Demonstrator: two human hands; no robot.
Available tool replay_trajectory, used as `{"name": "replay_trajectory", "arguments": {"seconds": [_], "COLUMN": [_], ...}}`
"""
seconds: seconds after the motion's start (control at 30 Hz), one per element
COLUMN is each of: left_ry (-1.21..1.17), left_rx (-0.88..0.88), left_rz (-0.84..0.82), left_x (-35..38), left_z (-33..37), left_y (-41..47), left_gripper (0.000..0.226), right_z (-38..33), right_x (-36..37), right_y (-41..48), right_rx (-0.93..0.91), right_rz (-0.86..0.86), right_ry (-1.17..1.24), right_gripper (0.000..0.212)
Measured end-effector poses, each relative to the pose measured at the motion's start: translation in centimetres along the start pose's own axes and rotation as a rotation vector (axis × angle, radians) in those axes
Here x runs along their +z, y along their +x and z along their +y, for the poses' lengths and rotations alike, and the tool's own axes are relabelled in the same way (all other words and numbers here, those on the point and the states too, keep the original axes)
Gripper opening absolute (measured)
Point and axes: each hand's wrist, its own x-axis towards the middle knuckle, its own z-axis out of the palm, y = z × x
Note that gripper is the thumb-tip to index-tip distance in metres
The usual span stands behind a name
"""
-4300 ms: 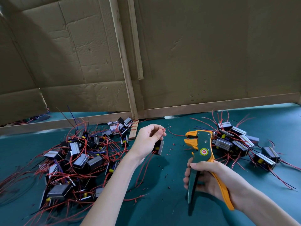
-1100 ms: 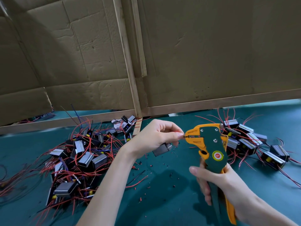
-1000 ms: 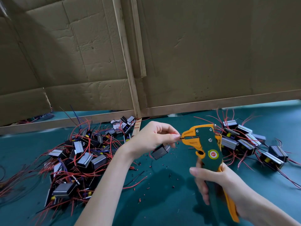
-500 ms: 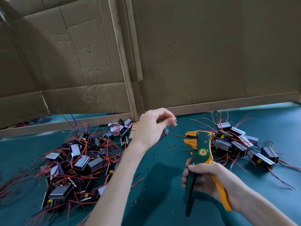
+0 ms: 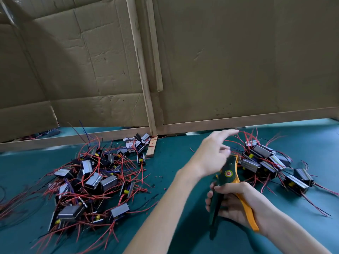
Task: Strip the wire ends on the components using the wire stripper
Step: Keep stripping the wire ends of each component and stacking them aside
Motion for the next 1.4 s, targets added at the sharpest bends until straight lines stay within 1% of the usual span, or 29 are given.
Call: {"name": "replay_trajectory", "arguments": {"seconds": [0.03,0.1,0.2,0.27,0.3,0.37,0.43,0.5,0.57,0.63,0.7,0.77,0.83,0.87,0.93,1.03,1.07,1.1,1.17,1.23,1.3,1.33,1.4], "left_ry": [0.05,0.22,0.511,0.691,0.728,0.713,0.699,0.656,0.566,0.479,0.362,0.232,0.264,0.32,0.418,0.464,0.482,0.524,0.658,0.745,0.726,0.672,0.45], "left_rx": [-0.044,-0.191,-0.535,-0.747,-0.822,-0.884,-0.847,-0.791,-0.728,-0.686,-0.651,-0.637,-0.649,-0.644,-0.607,-0.498,-0.466,-0.443,-0.435,-0.435,-0.396,-0.369,-0.329], "left_rz": [0.04,0.113,0.164,0.123,0.084,0.009,0.002,0.072,0.114,0.099,0.026,-0.117,-0.243,-0.258,-0.204,-0.036,0.012,0.032,0.018,0.04,0.135,0.189,0.256], "left_x": [-1.2,-3.8,-7.3,-8.8,-9.2,-9.4,-9.3,-9.5,-10.0,-10.7,-11.4,-11.7,-11.5,-11.3,-10.8,-9.2,-8.4,-7.5,-5.6,-4.6,-4.4,-4.5,-4.8], "left_z": [-0.9,-3.5,-8.2,-10.6,-11.6,-13.2,-14.2,-13.9,-12.9,-11.6,-10.3,-9.1,-8.6,-8.7,-8.9,-9.7,-10.0,-10.4,-11.4,-12.2,-12.7,-12.8,-12.6], "left_y": [-0.5,-1.5,-3.3,-4.4,-4.8,-5.5,-5.8,-5.9,-5.5,-4.9,-4.8,-4.9,-5.1,-5.0,-4.8,-4.5,-4.4,-4.3,-4.3,-4.5,-4.6,-4.6,-4.4], "left_gripper": [0.052,0.047,0.047,0.045,0.044,0.046,0.049,0.047,0.038,0.03,0.027,0.022,0.019,0.02,0.021,0.019,0.023,0.031,0.041,0.036,0.023,0.02,0.022], "right_z": [0.0,0.2,0.3,0.4,0.4,0.4,0.4,0.3,0.4,0.4,0.4,0.4,0.4,0.3,0.2,0.1,0.1,0.1,0.1,0.1,0.1,0.1,0.1], "right_x": [0.0,-0.1,-0.2,-0.3,-0.4,-0.4,-0.4,-0.5,-0.7,-0.8,-0.8,-0.7,-0.6,-0.6,-0.5,-0.4,-0.3,-0.3,-0.2,-0.3,-0.3,-0.4,-0.5], "right_y": [0.1,0.2,0.3,0.4,0.4,0.6,0.7,0.7,0.7,0.7,0.7,0.6,0.5,0.5,0.4,0.3,0.3,0.3,0.2,0.2,0.2,0.2,0.2], "right_rx": [-0.001,-0.003,-0.008,-0.007,-0.007,-0.007,-0.004,-0.004,-0.008,-0.008,-0.011,-0.012,-0.014,-0.017,-0.018,-0.032,-0.035,-0.035,-0.037,-0.04,-0.041,-0.044,-0.051], "right_rz": [0.006,0.015,0.02,0.027,0.028,0.028,0.026,0.024,0.025,0.026,0.031,0.026,0.027,0.031,0.039,0.049,0.051,0.052,0.051,0.046,0.041,0.037,0.027], "right_ry": [-0.005,-0.017,-0.04,-0.047,-0.049,-0.056,-0.053,-0.046,-0.042,-0.036,-0.028,-0.035,-0.045,-0.047,-0.049,-0.052,-0.055,-0.058,-0.064,-0.07,-0.075,-0.075,-0.071], "right_gripper": [0.015,0.015,0.015,0.015,0.016,0.023,0.027,0.028,0.03,0.026,0.021,0.024,0.022,0.02,0.017,0.013,0.012,0.012,0.012,0.012,0.013,0.014,0.016]}}
